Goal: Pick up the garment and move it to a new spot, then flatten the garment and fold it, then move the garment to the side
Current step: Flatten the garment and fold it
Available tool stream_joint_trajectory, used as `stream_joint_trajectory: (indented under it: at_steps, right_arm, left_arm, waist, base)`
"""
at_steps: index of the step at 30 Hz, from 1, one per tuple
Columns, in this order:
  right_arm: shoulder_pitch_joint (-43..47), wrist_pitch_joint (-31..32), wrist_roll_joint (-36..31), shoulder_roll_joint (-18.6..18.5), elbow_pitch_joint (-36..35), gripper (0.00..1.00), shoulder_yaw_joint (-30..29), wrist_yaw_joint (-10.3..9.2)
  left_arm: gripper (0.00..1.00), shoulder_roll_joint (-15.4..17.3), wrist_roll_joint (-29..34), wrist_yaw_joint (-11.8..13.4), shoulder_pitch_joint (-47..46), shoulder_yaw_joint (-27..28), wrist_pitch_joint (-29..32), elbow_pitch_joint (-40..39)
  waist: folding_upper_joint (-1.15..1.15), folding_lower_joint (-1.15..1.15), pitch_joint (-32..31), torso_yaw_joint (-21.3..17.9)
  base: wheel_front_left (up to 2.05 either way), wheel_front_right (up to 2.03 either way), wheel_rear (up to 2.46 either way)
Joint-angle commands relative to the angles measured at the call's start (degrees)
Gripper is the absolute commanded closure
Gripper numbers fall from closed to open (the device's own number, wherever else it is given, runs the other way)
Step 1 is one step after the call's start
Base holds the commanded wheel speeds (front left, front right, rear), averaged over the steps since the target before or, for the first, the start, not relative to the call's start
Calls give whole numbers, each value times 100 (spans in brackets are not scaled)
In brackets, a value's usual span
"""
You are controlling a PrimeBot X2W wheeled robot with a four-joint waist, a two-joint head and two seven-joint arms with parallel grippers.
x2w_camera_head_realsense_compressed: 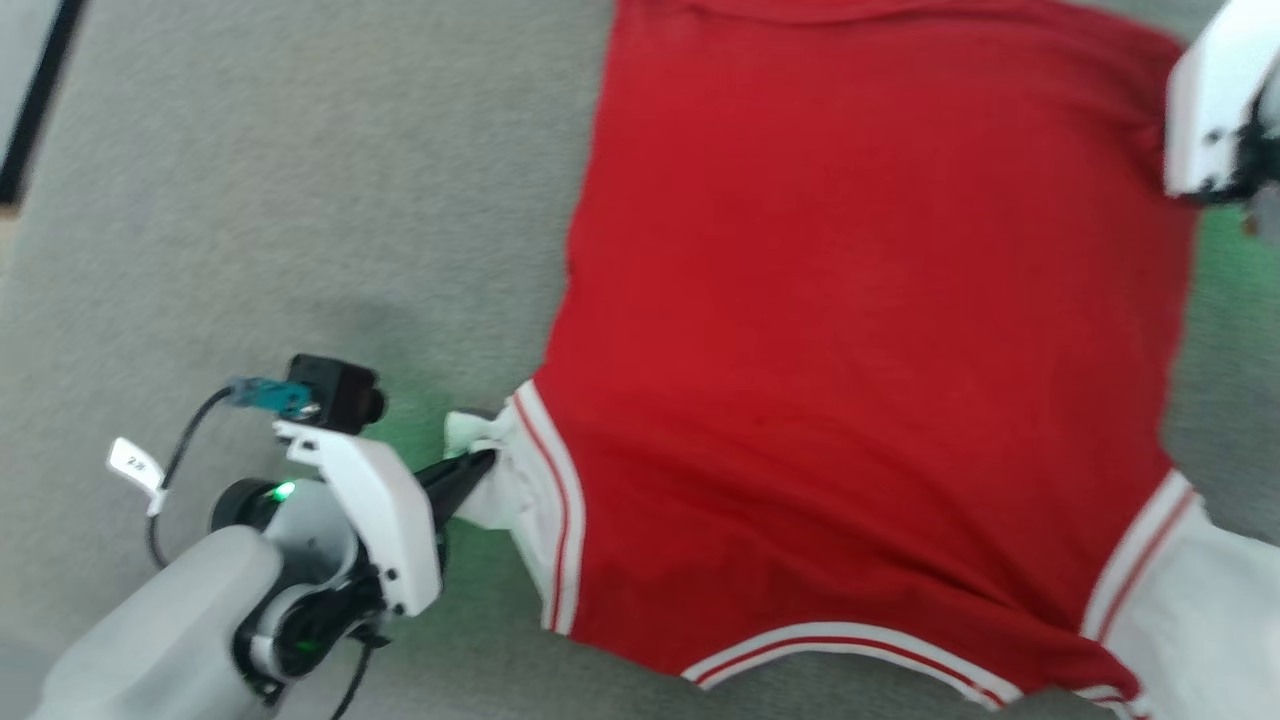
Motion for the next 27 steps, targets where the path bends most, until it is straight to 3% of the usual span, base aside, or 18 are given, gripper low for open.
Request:
stream_joint_trajectory:
  at_steps: [1, 8, 14, 20, 27]
  right_arm:
    - [406, 157, 291, -17, -257, 100, 218, 0]
    - [1662, 581, 1449, -536, -2397, 100, 885, -1]
    - [3122, 1093, 2093, -852, -4121, 100, 609, -1]
    - [4692, 1605, 2122, -815, -5395, 100, -85, -1]
    - [5762, 1603, 1794, -319, -5714, 100, -493, -1]
  left_arm:
    - [100, 158, 14, 293, 124, 72, -32, 250]
    - [100, 489, -93, 450, 368, 202, -48, -130]
    - [100, 699, -153, 585, 543, 254, -13, -450]
    - [100, 836, -180, 688, 613, 281, 13, -664]
    - [100, 818, -166, 710, 552, 265, 61, -740]
  waist:
    - [-1, 0, -213, -336]
    - [-1, 0, -507, -901]
    - [-1, 0, -683, -1221]
    - [-1, 0, -711, -1347]
    - [-1, 0, -672, -1342]
  base:
    - [0, 0, 0]
    - [0, 0, 0]
    - [0, 0, 0]
    - [0, 0, 0]
    - [0, 0, 0]
